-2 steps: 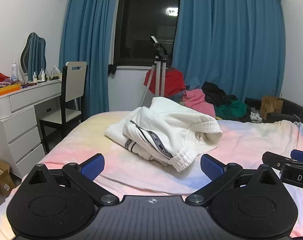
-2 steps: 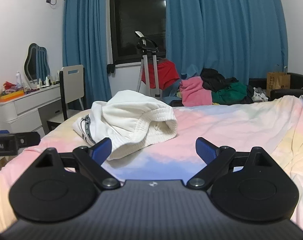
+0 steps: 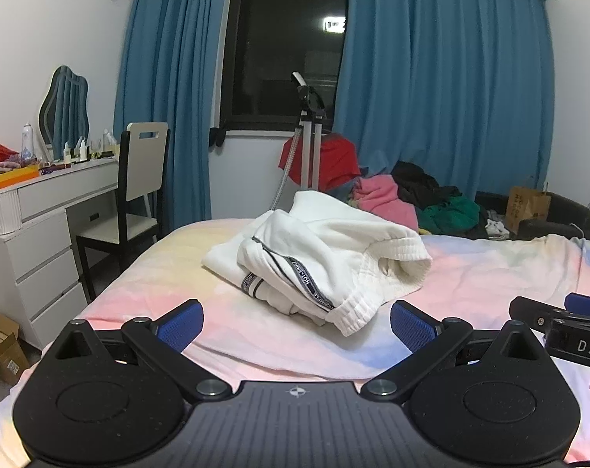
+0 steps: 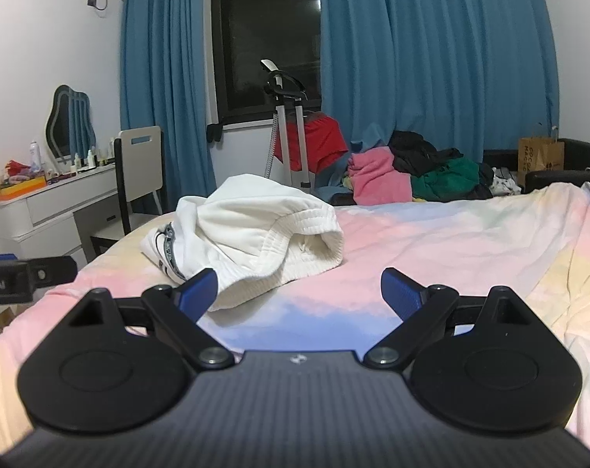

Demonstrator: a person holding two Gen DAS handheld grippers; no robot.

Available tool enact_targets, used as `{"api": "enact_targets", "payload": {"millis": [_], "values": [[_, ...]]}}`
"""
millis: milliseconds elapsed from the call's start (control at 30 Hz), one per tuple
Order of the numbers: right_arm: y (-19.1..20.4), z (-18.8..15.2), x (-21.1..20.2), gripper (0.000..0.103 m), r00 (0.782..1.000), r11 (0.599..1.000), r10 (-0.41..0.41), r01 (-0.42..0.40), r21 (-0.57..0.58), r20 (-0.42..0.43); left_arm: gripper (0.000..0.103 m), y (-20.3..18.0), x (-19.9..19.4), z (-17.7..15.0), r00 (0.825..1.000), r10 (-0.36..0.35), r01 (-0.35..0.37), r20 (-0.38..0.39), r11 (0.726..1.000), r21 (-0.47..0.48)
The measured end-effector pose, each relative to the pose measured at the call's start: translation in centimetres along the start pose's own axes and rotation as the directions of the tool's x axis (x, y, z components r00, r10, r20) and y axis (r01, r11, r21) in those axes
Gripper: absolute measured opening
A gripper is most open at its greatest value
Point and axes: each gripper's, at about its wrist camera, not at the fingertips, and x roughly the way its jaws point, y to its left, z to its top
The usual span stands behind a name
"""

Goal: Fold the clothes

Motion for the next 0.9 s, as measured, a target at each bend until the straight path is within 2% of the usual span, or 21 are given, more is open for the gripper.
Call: {"api": "enact_targets", "payload": {"millis": [167,333,900], "values": [[0.0,0.0,-0.3,0.092,1.0,1.0,-0.007,0.007,-0.004,0.008,0.103,-0.4,0.3,-0.2,1.0,0.0,-0.001,0.025,1.0,0.031],[0.0,0.1,-0.5,0.092,1.0,1.0,-0.013,0.013,-0.007,0.017,0.103,-0.9,-1.4,-0.4,0.999,-0.012,0.01,0.049,0.999,0.036],[0.0,0.0,-0.8,0.092,1.0,1.0,-0.011,0.011,0.0,0.014,0.103,-0.6,-1.7,-0.4,0.999,-0.028,0.026,0.046,0.999,0.025]]}}
